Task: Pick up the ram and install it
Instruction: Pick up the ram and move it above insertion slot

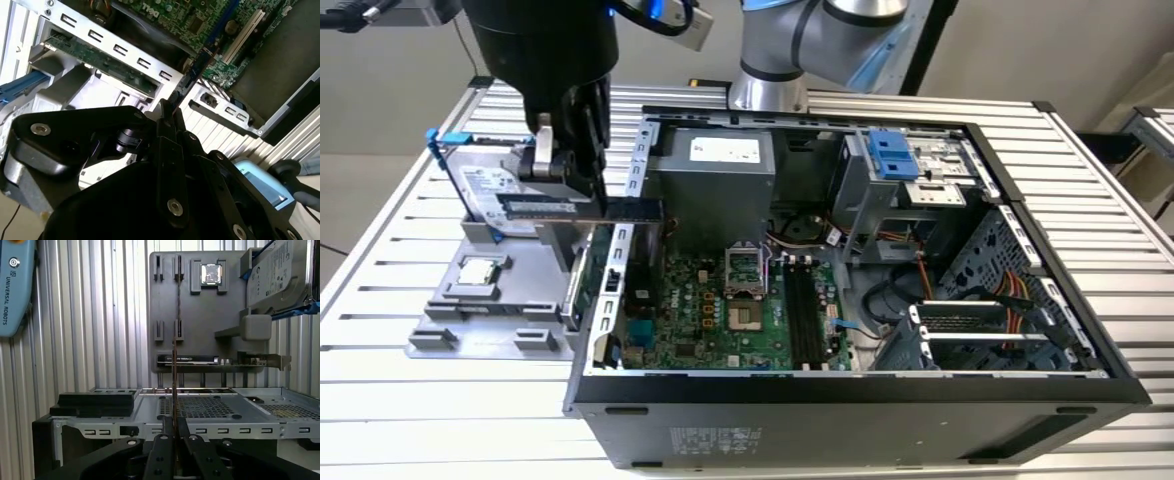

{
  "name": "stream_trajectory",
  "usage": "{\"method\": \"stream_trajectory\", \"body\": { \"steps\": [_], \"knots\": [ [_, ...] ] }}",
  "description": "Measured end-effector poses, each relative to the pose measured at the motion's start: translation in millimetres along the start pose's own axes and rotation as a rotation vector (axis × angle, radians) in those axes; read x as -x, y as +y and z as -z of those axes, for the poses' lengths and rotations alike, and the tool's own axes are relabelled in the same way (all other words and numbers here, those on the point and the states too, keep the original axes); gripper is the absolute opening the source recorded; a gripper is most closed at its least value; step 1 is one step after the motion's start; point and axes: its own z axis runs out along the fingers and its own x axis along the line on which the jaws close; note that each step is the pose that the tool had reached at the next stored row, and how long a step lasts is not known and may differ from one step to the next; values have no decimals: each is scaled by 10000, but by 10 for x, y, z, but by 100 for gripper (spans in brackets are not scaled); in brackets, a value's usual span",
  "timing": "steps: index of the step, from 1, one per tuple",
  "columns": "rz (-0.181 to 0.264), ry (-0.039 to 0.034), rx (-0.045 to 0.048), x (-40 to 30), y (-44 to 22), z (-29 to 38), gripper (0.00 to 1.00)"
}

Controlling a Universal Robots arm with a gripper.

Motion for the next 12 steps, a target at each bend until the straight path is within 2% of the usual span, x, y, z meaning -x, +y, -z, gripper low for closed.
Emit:
{"method": "stream_trajectory", "body": {
  "steps": [12],
  "knots": [
    [0, 1, 5, 6, -120, 1, 0]
  ]
}}
